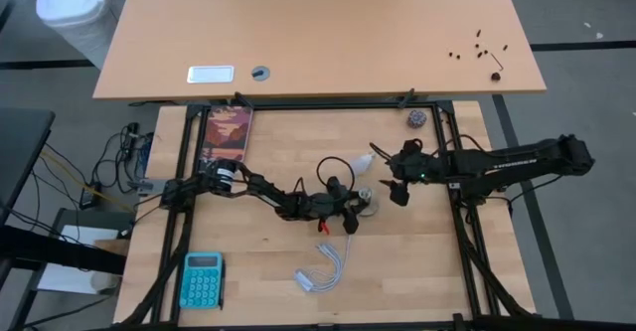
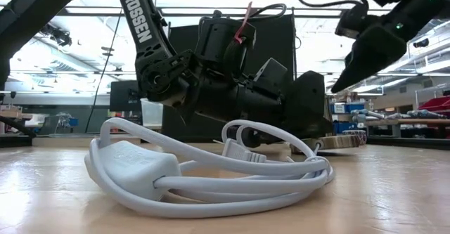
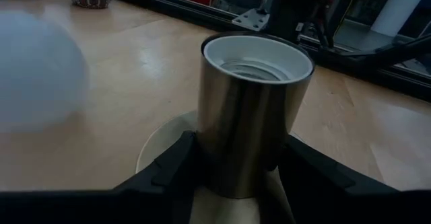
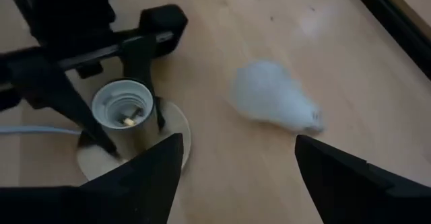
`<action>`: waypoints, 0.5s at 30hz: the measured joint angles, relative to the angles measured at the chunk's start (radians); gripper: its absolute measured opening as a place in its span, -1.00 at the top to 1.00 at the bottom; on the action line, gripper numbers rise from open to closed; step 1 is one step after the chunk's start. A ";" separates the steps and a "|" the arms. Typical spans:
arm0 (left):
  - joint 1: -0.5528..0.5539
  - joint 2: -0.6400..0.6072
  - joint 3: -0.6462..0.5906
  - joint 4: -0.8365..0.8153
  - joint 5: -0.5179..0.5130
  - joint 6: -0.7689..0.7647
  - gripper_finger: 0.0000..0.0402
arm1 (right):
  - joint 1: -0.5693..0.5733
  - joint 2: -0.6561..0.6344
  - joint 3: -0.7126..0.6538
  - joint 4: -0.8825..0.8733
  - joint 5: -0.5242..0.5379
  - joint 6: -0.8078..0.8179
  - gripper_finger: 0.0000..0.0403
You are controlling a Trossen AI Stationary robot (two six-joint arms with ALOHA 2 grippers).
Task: Screw lightbulb
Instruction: Remove the lightbulb on the desk lamp
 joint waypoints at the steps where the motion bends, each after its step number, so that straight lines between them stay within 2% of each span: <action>1: 0.000 0.000 0.000 0.000 0.000 0.000 0.06 | 0.003 -0.007 0.000 -0.003 0.001 0.007 -0.46; 8: 0.009 0.000 0.000 0.008 -0.013 -0.037 0.06 | -0.030 -0.003 0.000 -0.116 0.041 0.279 -0.45; 10: 0.014 0.000 0.000 0.009 -0.018 -0.044 0.06 | -0.050 0.016 0.000 -0.153 0.000 0.355 -0.45; 15: 0.042 -0.002 0.001 -0.020 -0.044 -0.047 0.06 | -0.061 0.062 0.000 -0.127 -0.077 0.363 -0.45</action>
